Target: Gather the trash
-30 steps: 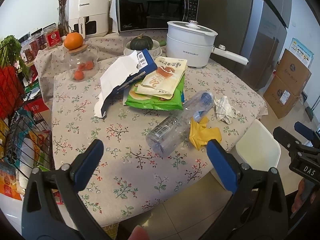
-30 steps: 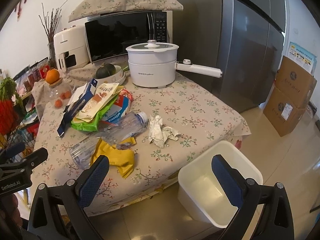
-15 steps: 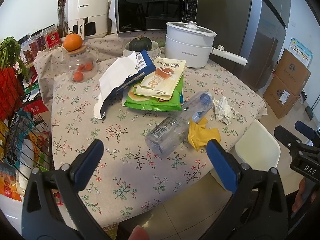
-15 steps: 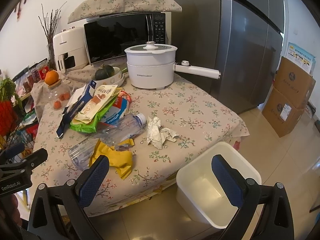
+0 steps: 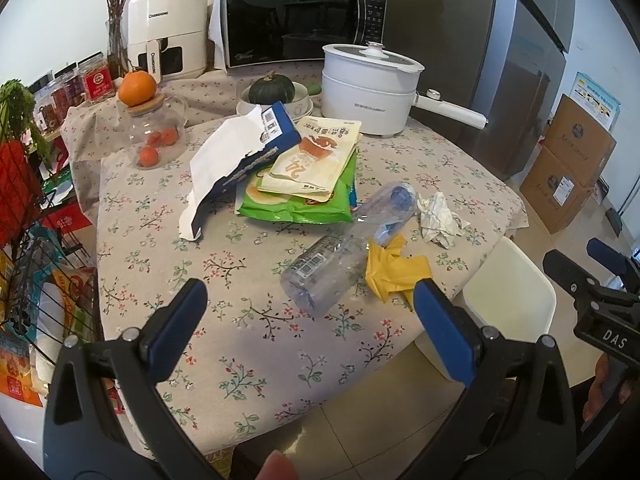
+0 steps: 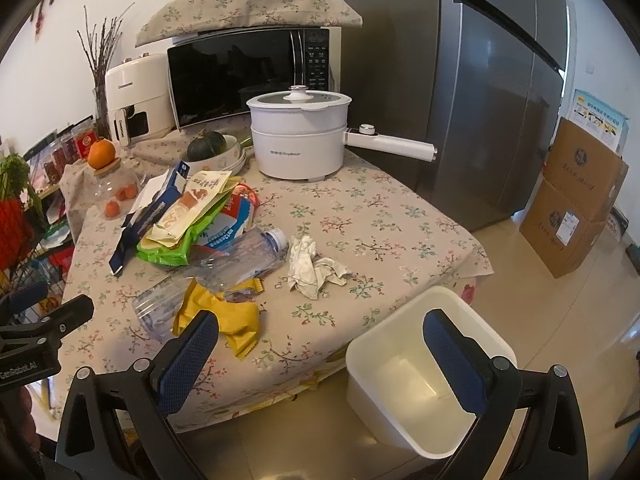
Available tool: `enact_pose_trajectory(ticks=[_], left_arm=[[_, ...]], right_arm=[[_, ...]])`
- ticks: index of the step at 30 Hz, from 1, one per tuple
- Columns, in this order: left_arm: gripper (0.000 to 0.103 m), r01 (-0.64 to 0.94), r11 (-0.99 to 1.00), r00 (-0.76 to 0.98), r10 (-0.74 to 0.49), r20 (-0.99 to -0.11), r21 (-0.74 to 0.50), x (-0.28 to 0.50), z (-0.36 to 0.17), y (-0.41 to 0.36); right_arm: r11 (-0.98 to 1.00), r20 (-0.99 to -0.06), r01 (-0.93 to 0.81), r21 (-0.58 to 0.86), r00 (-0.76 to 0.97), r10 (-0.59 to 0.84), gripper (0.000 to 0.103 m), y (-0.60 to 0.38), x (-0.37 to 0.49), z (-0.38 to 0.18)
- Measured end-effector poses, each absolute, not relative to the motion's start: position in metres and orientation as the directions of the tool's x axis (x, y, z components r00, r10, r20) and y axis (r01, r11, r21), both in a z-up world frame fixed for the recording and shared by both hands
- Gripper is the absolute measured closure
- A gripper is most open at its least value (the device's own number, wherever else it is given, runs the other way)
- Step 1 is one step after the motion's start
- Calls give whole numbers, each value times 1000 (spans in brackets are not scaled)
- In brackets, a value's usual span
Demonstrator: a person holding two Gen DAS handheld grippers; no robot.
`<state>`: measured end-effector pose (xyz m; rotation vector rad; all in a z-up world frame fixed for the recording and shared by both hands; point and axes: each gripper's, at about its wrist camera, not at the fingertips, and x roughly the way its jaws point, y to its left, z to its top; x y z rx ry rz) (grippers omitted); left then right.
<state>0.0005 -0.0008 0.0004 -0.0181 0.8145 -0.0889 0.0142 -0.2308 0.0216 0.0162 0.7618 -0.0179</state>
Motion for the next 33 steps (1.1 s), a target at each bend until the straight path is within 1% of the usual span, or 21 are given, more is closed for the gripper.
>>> enact_pose_trajectory(ticks=[10,15,18,19,21,24,26,28,31,33], left_arm=[[1,118,990,669,-139,-731,-81,5,2,-6],[1,169,975,620,-220,-753,-146,13,-5,-8],[1,193,969,593,-241,-768,-155,21,-10,-9],[1,207,966,581,-248,-775,-154,24,-12,-9],[1,228,963,562,-249,-789,-142,32,-15,-9],[6,262,955,515,-261,-817,-140,49,-22,-5],[11,279,946,474,-287,-832,-167,62,-26,-1],[20,297,937,441,-305,-844,-183,74,-27,0],[31,332,927,379,-301,-875,-175,98,-33,-5],[33,352,922,342,-287,-895,-161,109,-37,-9]], right_arm=[[999,-691,35,4,723,-22,0,-237,13,22],[999,-679,26,-20,733,-33,0,-237,11,21],[999,-674,-8,-40,739,-21,0,-237,13,21],[998,-680,-24,-49,733,-16,0,-236,15,21],[997,-727,-68,-48,686,12,0,-237,28,19],[992,-786,-118,31,610,97,0,-246,46,16],[990,-814,-131,51,570,117,0,-250,58,12],[989,-844,-135,51,524,115,0,-255,78,8],[990,-870,-105,98,474,136,0,-264,98,-4],[981,-878,-97,165,438,191,0,-265,101,-16]])
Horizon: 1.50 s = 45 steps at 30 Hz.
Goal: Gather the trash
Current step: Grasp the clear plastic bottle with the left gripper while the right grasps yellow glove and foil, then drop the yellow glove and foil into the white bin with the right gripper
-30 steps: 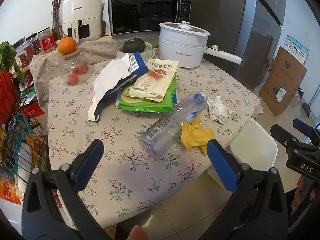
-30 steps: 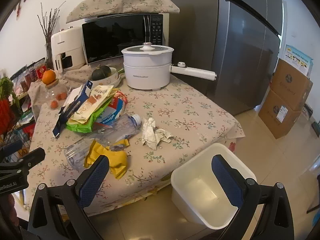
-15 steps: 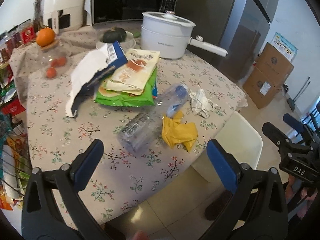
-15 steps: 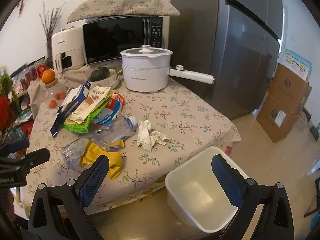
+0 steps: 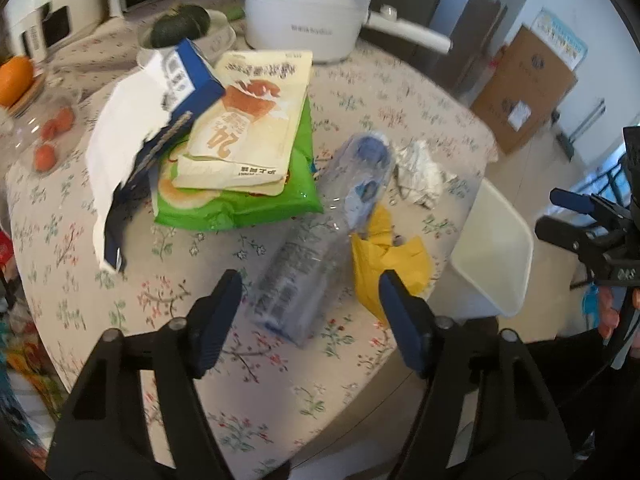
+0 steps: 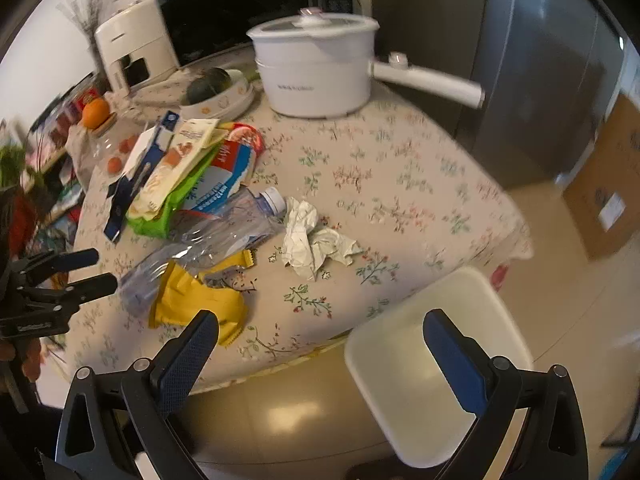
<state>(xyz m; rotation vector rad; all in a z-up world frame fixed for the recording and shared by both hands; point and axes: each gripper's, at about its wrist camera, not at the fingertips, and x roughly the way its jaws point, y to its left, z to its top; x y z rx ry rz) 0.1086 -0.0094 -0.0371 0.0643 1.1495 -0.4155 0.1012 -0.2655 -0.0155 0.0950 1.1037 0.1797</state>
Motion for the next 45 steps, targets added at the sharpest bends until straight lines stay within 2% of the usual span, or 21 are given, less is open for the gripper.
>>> enact_pose_trajectory(ticks=[4,7,10,16,21,23,24,26,30,33,34,36,37,45], left_arm=[[33,421,893,254,-286,-924,-161,124,-51,-20],[33,441,881,204,-285,-936,-172,134,-63,-24],[33,440,878,167,-284,-944,-187,141,-76,-28],[33,421,891,150,-255,-955,-172,145,-92,-31],[34,405,899,172,-253,-952,-166,135,-89,-26],[35,395,906,189,-243,-952,-153,130,-89,-25],[39,389,908,200,-247,-948,-155,125,-88,-23],[40,372,913,205,-258,-944,-169,124,-83,-17],[40,345,923,200,-251,-947,-172,111,-78,-2],[39,334,927,177,-239,-955,-170,101,-78,10],[39,333,926,165,-243,-956,-178,99,-79,14],[38,335,921,149,-258,-955,-197,97,-81,17],[38,336,919,146,-267,-953,-206,96,-81,19],[37,371,903,142,-285,-948,-216,104,-91,0]], right_arm=[[951,-902,-192,241,317,292,1,-246,100,-35],[943,-915,-252,219,282,288,2,-231,100,-42],[941,-915,-241,238,269,300,3,-234,101,-43],[943,-924,-238,232,248,290,3,-232,106,-54],[933,-931,-272,236,212,297,8,-216,110,-75],[929,-928,-257,266,192,319,16,-210,115,-87],[928,-929,-255,271,185,322,20,-207,117,-92],[925,-932,-258,279,160,326,34,-198,122,-107],[913,-925,-273,303,147,351,40,-182,125,-117],[912,-926,-294,285,163,342,52,-173,127,-118],[911,-925,-298,286,162,344,60,-171,128,-119],[912,-925,-296,284,167,342,67,-170,132,-119],[911,-924,-294,289,166,346,73,-170,132,-119],[909,-899,-277,312,223,377,77,-182,123,-91]])
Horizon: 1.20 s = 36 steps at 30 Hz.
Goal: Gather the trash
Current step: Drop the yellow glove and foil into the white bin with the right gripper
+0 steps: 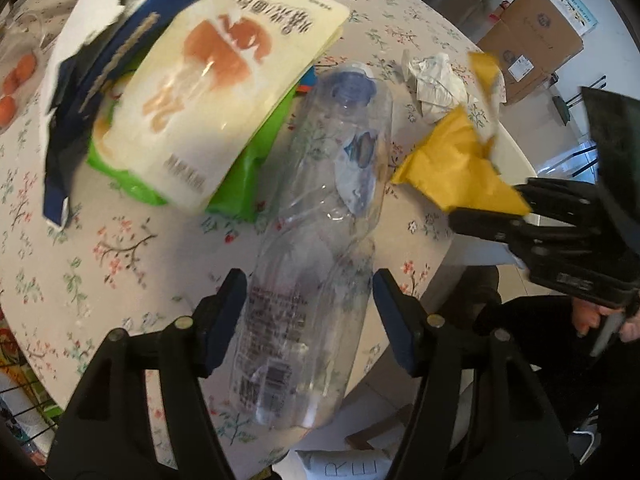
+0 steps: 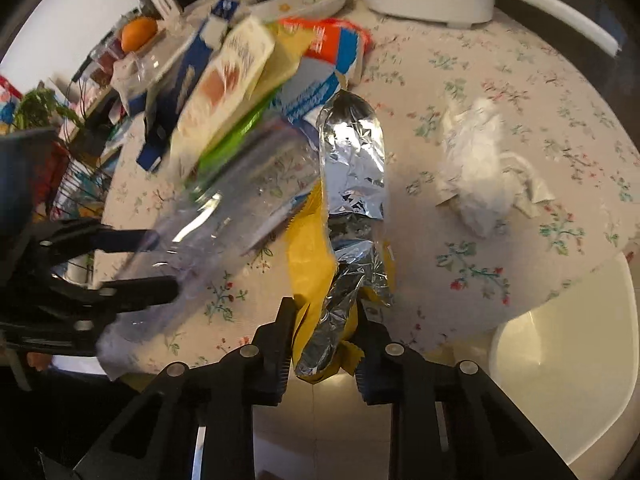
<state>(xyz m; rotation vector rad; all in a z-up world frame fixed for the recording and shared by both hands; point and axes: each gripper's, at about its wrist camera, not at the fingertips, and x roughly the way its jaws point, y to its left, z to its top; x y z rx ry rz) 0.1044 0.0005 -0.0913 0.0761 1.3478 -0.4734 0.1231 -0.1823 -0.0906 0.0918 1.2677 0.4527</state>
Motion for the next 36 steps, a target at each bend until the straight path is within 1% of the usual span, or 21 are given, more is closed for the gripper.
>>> enact_pose_trajectory(ticks=[3,6,10,14,17,21,24,28,30,32,33,35,36], left_arm=[[37,356,903,147,-307,-940,-239,107,-98,-8],[41,338,906,177,-327,-928,-255,104,-96,-9],[42,348,903,233,-344,-910,-252,93,-81,-1],[43,340,899,265,-374,-889,-277,83,-71,11],[43,358,886,264,-399,-878,-295,74,-65,14],[43,392,865,263,-430,-864,-312,65,-58,7],[43,414,851,264,-451,-853,-322,61,-53,-2],[43,445,832,268,-477,-837,-332,59,-46,-23],[43,464,820,264,-489,-831,-335,59,-43,-36],[43,481,809,258,-499,-828,-337,59,-41,-44],[43,491,803,252,-503,-827,-338,60,-42,-51],[43,505,792,242,-510,-826,-341,60,-41,-65],[43,515,785,232,-513,-826,-343,60,-42,-74]], right_arm=[[910,-888,-266,316,255,383,77,-195,120,-78],[909,-870,-246,337,287,400,77,-214,116,-64],[912,-844,-225,342,353,403,77,-240,113,-45],[931,-840,-149,334,401,366,77,-275,112,-34],[951,-864,-76,301,401,305,77,-302,112,-40],[964,-911,40,263,339,234,76,-342,108,-66],[964,-939,108,241,277,204,76,-366,104,-88],[963,-951,142,227,244,188,74,-380,95,-104],[961,-953,151,233,233,194,71,-386,92,-109],[959,-954,160,236,223,198,69,-390,90,-111],[955,-954,169,242,222,203,66,-393,90,-110],[950,-950,189,249,240,201,39,-402,85,-103],[947,-944,196,254,263,198,36,-406,80,-98]])
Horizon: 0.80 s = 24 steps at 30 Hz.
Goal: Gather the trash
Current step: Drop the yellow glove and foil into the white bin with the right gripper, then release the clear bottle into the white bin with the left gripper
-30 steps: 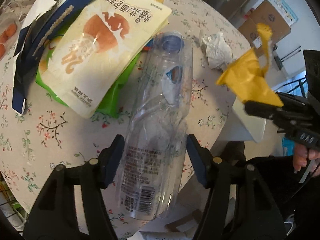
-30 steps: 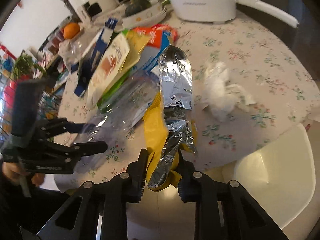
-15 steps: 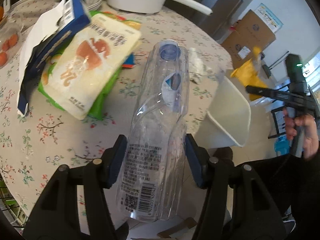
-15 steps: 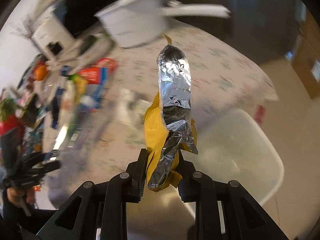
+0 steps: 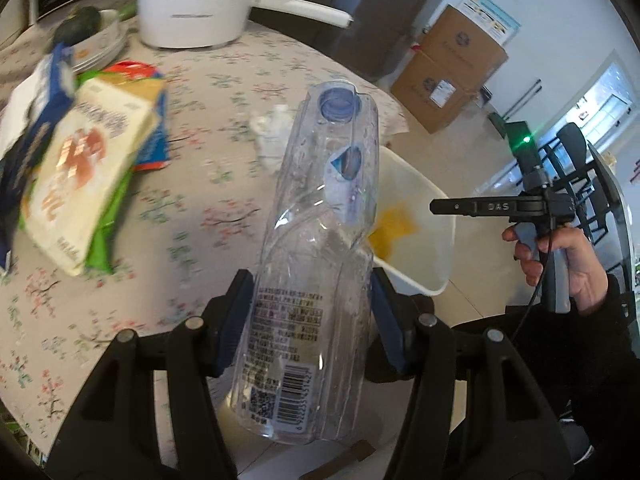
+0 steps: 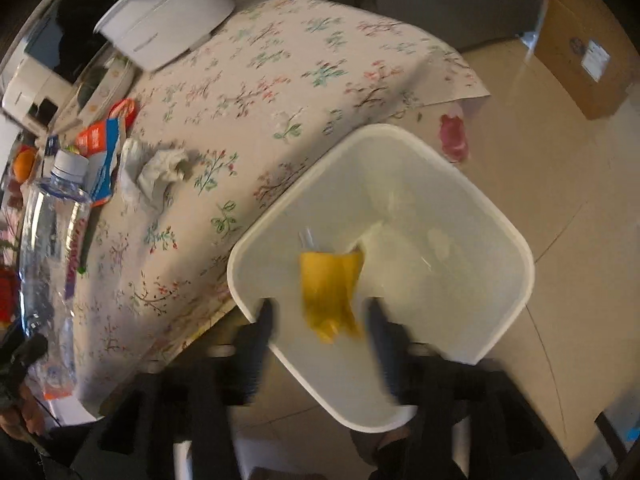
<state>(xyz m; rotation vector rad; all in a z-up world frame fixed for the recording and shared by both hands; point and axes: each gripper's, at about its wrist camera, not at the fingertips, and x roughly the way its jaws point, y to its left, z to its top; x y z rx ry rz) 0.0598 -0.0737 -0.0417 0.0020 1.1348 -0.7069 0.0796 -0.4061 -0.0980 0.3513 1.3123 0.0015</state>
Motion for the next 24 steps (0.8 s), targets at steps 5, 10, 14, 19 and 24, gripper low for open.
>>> enact_pose_trajectory(ticks=[5,10,14,19,24], left_arm=[[43,578,739,164,-522,-837,-348,58,-49,-129],[42,616,717,79,-470,-879,-328,63,-71,-201],[42,619,728,8,-381,-924,-295,78,-107,-255],[40,611,740,-41,-327,-944,-283,85,-133,-287],[37,599,741,-27,-361,-932,-304,87,-127,-290]], right_arm=[[945,-930,227,235,336,151,32,-433,53,-76],[940,-932,273,202,349,99,31,-458,41,-75],[933,-938,303,194,336,86,31,-475,35,-80],[933,-937,304,194,341,83,31,-481,32,-79],[938,-933,295,182,353,70,29,-479,32,-74]])
